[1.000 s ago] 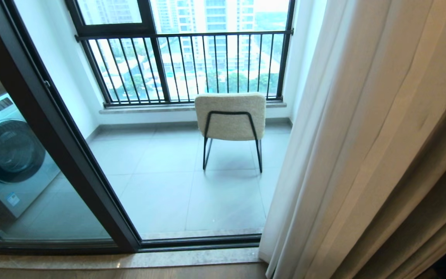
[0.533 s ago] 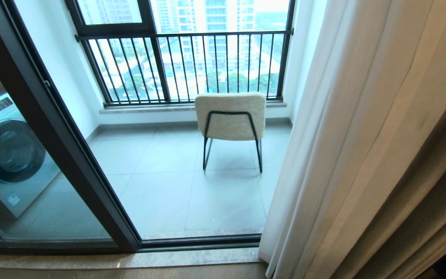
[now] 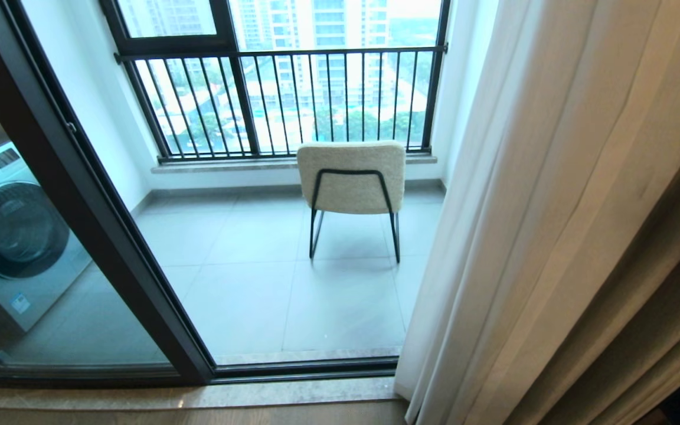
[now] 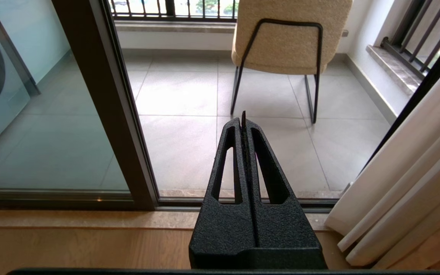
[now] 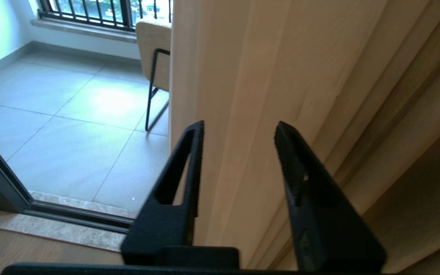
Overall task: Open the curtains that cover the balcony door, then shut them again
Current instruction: Close the inner curtains on both sides
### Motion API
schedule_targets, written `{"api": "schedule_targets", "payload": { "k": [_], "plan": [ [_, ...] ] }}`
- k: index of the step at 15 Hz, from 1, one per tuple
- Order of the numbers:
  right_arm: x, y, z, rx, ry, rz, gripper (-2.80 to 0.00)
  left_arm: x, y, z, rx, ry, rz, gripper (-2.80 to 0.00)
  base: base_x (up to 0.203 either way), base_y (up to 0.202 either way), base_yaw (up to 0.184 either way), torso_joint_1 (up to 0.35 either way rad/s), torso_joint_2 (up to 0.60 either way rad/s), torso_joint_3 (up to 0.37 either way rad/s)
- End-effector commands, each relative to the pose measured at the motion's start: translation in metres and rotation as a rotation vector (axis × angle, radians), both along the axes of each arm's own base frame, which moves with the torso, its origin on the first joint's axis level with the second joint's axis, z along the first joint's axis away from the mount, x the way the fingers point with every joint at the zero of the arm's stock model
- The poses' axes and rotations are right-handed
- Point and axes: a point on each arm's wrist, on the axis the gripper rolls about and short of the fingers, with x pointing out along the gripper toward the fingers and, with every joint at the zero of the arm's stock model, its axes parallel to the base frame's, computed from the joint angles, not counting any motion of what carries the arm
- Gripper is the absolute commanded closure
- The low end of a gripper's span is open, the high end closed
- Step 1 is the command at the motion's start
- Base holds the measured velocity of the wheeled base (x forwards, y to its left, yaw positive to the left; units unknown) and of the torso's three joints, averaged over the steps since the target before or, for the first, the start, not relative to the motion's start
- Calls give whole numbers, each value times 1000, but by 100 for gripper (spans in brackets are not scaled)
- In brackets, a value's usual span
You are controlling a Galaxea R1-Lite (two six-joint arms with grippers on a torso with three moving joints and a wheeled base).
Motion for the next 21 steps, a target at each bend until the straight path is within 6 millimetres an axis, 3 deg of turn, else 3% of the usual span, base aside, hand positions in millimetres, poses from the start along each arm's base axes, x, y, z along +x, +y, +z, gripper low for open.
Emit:
{"api": "schedule_targets", "payload": {
  "k": [1,13,21],
  "plan": [
    [22,-1,-4,-1,29,-16,-280,0,0,0,0,-1,0,0,0,0,0,0,0,0],
    [99,0,-18,1,-2,-30,-280,0,0,0,0,-1,0,0,0,0,0,0,0,0],
    [141,1,-14,7,-130,-30,-280,0,0,0,0,-1,0,0,0,0,0,0,0,0]
  ]
}}
